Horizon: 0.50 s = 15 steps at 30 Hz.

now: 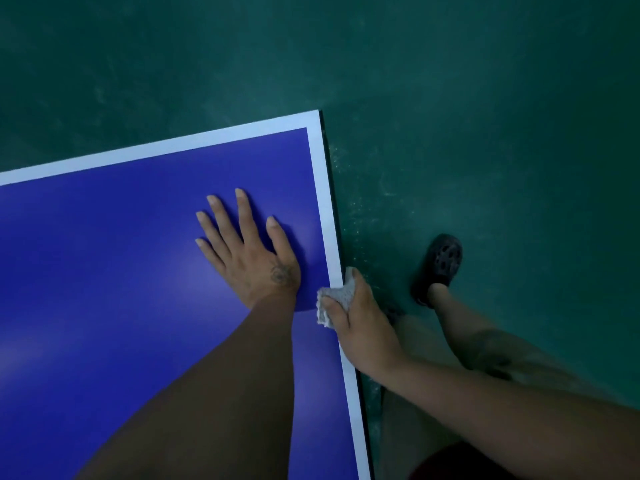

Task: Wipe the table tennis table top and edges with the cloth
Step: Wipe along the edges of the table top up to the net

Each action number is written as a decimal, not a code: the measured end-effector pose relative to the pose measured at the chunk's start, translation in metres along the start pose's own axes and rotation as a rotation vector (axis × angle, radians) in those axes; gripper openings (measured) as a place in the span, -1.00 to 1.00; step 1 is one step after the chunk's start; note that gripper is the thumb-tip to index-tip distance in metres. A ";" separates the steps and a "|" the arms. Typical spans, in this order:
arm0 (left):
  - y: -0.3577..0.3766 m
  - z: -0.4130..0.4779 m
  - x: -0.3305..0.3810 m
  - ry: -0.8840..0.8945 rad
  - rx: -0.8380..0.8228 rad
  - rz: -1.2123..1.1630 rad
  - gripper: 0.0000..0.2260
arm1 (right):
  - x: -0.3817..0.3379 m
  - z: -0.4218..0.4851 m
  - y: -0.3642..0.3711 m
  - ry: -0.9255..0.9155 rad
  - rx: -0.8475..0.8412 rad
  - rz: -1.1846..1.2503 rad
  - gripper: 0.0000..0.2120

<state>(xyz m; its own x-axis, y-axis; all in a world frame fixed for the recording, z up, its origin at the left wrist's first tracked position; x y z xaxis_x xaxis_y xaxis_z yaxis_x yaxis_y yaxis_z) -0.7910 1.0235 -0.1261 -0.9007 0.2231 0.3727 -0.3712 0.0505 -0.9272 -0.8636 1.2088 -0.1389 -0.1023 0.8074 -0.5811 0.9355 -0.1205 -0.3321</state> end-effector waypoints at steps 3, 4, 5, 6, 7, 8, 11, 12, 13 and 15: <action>0.000 0.000 0.001 -0.001 -0.002 -0.002 -0.45 | -0.040 0.043 -0.026 -0.039 0.103 -0.010 -0.41; -0.001 0.000 0.001 -0.001 -0.002 -0.004 -0.45 | -0.055 0.062 -0.037 -0.040 0.132 -0.010 -0.42; -0.001 -0.001 0.001 0.001 0.000 -0.005 -0.45 | -0.070 0.082 -0.048 -0.047 0.157 0.002 -0.43; -0.002 -0.001 0.001 0.003 0.004 -0.008 -0.45 | -0.086 0.101 -0.059 -0.059 0.178 0.019 -0.46; -0.002 -0.001 0.002 0.005 0.010 -0.012 -0.46 | -0.101 0.119 -0.071 -0.064 0.196 0.037 -0.49; -0.003 -0.001 0.003 0.008 0.013 -0.016 -0.46 | -0.113 0.134 -0.081 -0.059 0.208 0.053 -0.50; -0.003 -0.001 0.004 0.007 0.011 -0.012 -0.47 | -0.130 0.158 -0.095 -0.047 0.223 0.085 -0.49; -0.003 -0.001 0.004 0.007 0.008 -0.013 -0.47 | -0.129 0.155 -0.094 -0.045 0.214 0.089 -0.47; -0.004 -0.001 0.004 0.007 0.007 -0.019 -0.47 | -0.124 0.146 -0.090 -0.042 0.201 0.083 -0.44; -0.004 -0.002 0.004 0.011 0.009 -0.031 -0.47 | -0.109 0.117 -0.076 -0.018 0.160 0.038 -0.37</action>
<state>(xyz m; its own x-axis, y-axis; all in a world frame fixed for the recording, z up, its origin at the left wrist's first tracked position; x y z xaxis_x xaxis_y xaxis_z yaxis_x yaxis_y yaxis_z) -0.7927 1.0257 -0.1207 -0.8864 0.2319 0.4007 -0.4009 0.0484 -0.9149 -0.9628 1.0623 -0.1368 -0.0746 0.7904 -0.6081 0.8733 -0.2426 -0.4225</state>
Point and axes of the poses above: each hand's wrist, its own z-axis towards the middle knuckle, its own y-axis out of the palm, x = y × z, the point moved 5 cm from there along z, towards the middle knuckle, and after that the axes turned 14 degrees about -z, right-handed, at the moved point
